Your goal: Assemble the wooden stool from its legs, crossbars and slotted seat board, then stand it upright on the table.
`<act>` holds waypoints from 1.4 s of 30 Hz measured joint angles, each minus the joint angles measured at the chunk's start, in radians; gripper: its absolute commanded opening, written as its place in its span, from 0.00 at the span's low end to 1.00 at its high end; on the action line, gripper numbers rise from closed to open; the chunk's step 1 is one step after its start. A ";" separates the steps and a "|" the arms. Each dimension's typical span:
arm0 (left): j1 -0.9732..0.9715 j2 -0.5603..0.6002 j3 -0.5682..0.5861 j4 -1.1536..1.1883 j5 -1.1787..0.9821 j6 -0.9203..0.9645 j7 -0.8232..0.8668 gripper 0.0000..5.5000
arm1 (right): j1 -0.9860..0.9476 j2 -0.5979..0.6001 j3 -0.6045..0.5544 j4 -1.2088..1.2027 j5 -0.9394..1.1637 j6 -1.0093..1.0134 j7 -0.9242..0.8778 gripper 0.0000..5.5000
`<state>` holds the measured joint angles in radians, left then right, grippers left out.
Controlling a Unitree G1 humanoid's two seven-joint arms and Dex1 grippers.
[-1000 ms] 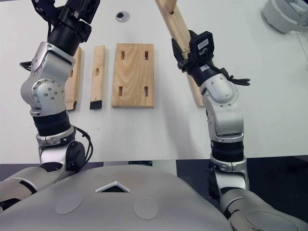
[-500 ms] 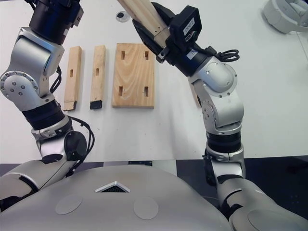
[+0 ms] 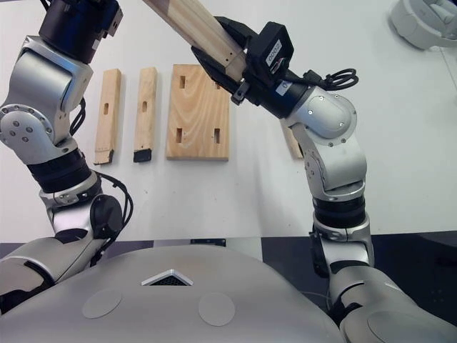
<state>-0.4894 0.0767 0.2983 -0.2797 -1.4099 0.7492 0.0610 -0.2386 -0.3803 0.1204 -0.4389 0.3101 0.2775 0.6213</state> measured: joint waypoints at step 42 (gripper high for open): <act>0.555 0.198 -0.154 -0.506 0.367 -0.052 0.390 0.19 | 0.339 -0.120 0.200 0.187 -0.472 -0.043 -0.084 0.81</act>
<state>0.0656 0.2745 0.1447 -0.7858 -1.0429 0.6972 0.4514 0.1005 -0.5003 0.3207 -0.2515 -0.1620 0.2346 0.5368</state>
